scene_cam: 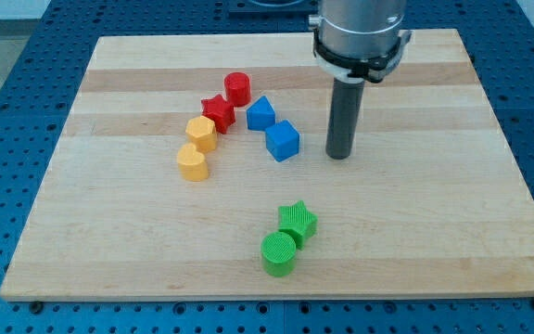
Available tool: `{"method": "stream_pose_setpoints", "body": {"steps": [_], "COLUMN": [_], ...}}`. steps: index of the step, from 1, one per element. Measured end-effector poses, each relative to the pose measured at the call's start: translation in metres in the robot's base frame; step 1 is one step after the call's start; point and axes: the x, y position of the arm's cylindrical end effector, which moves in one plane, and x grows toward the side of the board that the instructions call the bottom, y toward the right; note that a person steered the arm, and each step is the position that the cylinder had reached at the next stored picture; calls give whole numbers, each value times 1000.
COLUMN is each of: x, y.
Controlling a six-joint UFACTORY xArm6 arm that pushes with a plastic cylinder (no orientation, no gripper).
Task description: Push the green star into the blue cube
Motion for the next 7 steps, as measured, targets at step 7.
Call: {"method": "stream_pose_setpoints", "body": {"steps": [7], "x": [80], "y": [-11]}}
